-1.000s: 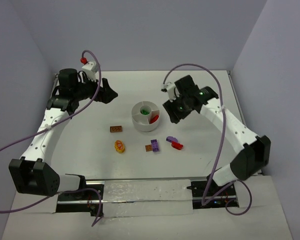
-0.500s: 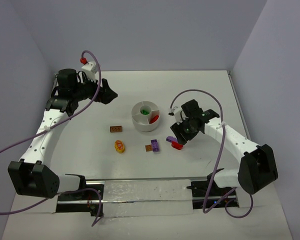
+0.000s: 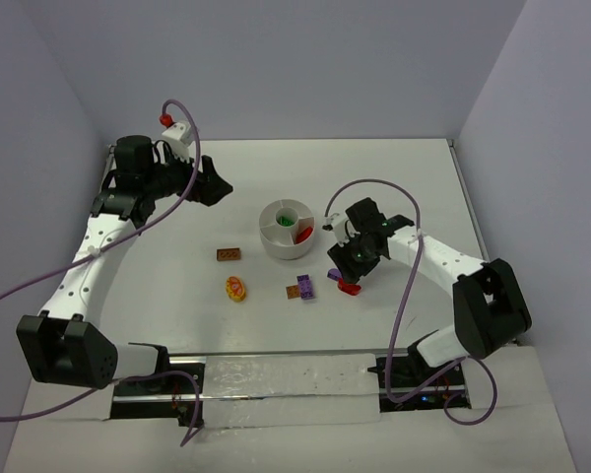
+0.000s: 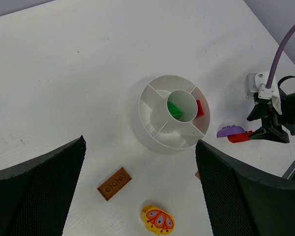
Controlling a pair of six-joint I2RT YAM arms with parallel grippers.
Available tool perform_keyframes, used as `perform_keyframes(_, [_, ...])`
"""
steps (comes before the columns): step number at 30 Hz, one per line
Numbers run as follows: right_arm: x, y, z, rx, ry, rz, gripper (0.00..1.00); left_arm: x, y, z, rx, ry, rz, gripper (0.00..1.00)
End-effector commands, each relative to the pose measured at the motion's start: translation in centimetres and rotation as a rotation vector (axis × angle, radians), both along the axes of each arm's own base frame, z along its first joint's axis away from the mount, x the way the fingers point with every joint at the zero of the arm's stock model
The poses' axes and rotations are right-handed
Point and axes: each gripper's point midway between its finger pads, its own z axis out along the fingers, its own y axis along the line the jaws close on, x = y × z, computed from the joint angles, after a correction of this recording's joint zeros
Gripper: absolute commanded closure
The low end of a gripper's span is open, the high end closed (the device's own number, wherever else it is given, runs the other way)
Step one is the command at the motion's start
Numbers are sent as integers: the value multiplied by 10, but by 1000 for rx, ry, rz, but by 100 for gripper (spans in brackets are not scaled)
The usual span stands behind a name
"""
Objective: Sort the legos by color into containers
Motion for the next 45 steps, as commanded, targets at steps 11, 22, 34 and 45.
perform_keyframes(11, [-13, -3, -23, -83, 46, 107, 43, 7, -2, 1, 1, -18, -30, 1])
perform_keyframes(22, [-20, -5, -33, -100, 72, 151, 63, 13, -4, -2, 2, -15, -31, 1])
perform_keyframes(34, [-33, -1, 14, -3, -41, 234, 100, -5, -12, -9, -69, 64, -61, 1])
perform_keyframes(45, [-8, 18, 110, -8, -364, 420, 100, -75, -93, -22, -73, 257, -285, 15])
